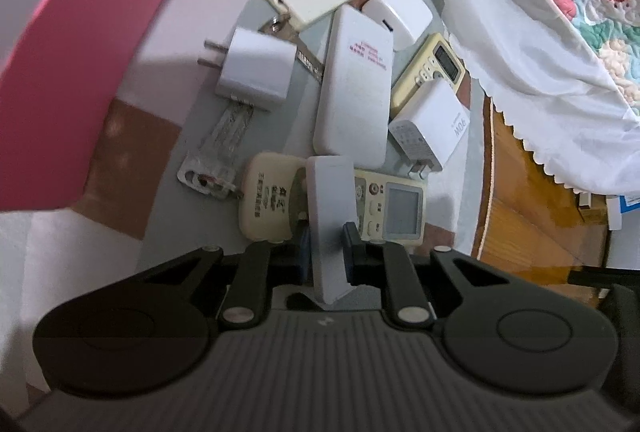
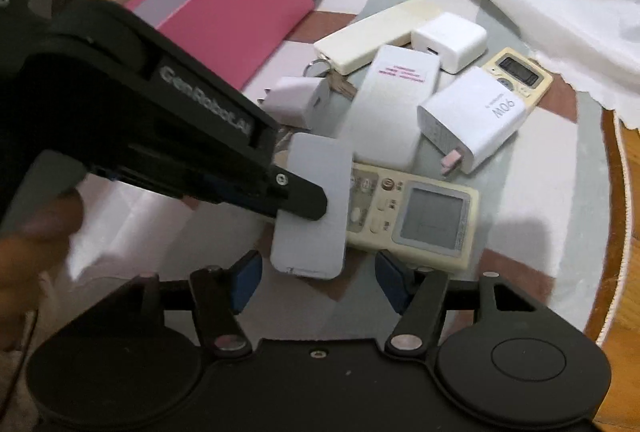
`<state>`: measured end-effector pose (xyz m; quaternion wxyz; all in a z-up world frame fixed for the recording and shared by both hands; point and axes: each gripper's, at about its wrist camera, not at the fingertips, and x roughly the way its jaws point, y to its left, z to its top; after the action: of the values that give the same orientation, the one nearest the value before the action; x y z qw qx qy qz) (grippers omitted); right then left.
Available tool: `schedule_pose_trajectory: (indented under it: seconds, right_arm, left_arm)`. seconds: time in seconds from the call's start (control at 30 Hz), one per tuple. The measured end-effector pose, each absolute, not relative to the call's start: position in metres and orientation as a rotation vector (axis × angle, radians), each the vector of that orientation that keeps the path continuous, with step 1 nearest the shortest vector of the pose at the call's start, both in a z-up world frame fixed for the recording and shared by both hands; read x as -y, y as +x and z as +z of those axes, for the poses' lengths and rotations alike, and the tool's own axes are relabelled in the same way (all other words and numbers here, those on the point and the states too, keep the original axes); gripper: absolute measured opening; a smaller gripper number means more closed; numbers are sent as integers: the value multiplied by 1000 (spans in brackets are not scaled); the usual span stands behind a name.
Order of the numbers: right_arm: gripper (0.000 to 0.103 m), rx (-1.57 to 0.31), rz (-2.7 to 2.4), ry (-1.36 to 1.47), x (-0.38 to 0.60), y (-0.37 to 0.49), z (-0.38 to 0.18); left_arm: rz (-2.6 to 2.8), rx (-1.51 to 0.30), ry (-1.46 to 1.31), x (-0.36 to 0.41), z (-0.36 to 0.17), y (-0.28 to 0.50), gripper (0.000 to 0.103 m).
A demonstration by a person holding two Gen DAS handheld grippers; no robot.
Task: Organize rigid objects
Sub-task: 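Reach the left tool to the small white power bank and grasp it, then carry the white power bank into the pink box and open the left tool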
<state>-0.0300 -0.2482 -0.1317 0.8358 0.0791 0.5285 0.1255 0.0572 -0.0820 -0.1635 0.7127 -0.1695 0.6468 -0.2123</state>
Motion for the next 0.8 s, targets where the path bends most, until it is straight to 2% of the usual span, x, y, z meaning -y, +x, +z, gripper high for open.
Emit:
schedule_pose_trajectory:
  seconds: [0.13, 0.17, 0.2, 0.4, 0.8]
  right_arm:
    - [68, -1133, 271, 305, 258, -24, -139]
    - [49, -1134, 269, 301, 257, -21, -139]
    - [44, -1134, 265, 279, 255, -23, -137]
    - [44, -1117, 267, 229, 250, -25, -124]
    - [44, -997, 361, 92, 222, -26, -47]
  left_arm:
    - [-480, -1441, -376, 83, -165, 54, 15]
    - [-479, -1439, -361, 84, -163, 53, 15]
    - [-482, -1440, -353, 85, -162, 52, 15]
    - [-520, -1398, -305, 87, -137, 43, 15]
    - [-505, -1266, -294, 46, -53, 30, 16]
